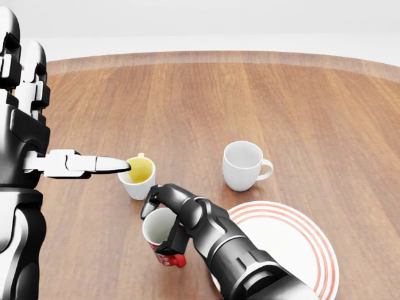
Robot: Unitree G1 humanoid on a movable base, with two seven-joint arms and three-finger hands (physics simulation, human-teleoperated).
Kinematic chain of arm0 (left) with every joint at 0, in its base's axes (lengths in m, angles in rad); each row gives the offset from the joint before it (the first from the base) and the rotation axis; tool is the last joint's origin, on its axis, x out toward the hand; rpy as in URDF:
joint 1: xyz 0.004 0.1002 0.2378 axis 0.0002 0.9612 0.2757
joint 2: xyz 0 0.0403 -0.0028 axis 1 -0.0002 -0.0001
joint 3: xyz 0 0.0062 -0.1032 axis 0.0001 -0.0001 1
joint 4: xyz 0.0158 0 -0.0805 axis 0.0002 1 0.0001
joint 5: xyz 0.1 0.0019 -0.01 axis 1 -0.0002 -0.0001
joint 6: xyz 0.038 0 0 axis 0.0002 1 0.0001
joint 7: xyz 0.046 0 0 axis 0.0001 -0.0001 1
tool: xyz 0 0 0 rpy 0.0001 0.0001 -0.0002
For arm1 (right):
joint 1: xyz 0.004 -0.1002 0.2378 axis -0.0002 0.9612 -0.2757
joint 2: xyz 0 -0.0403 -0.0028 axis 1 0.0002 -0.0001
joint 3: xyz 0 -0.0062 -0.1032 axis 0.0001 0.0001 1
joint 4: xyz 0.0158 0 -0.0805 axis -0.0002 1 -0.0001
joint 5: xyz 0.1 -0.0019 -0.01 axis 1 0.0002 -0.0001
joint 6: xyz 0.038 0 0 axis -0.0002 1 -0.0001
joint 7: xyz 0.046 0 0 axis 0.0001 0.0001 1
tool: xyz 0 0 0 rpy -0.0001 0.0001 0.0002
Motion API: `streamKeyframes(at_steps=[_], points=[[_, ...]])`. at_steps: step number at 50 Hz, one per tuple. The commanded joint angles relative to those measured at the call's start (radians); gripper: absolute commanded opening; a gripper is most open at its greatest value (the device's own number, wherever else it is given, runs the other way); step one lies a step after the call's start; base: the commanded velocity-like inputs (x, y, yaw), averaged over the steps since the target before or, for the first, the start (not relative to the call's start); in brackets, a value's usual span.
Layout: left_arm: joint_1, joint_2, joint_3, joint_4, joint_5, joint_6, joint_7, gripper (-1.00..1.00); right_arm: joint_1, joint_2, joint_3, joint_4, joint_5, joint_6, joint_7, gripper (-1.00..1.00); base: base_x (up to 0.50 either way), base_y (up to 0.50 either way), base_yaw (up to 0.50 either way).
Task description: Pick up the red mug and put it on the plate
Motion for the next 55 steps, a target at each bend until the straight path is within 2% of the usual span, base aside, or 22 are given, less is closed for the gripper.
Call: streamKeyframes(at_steps=[1,26,55], points=[[0.003,-0.004,-0.005,0.002,0.005,0.000,-0.001,1.00,-0.028,-0.034,-0.005,-0.022,0.043,0.000,-0.002,-1.00,0.00,0.00,0.00],[-0.009,-0.009,-0.012,-0.009,0.015,0.000,-0.001,1.00,-0.094,-0.098,-0.013,-0.065,0.118,0.000,0.013,-1.00,0.00,0.00,0.00],[0.001,-0.010,-0.010,0.008,0.014,0.000,-0.001,1.00,-0.036,-0.161,-0.011,-0.090,0.120,0.000,0.008,-1.00,0.00,0.00,0.00]])
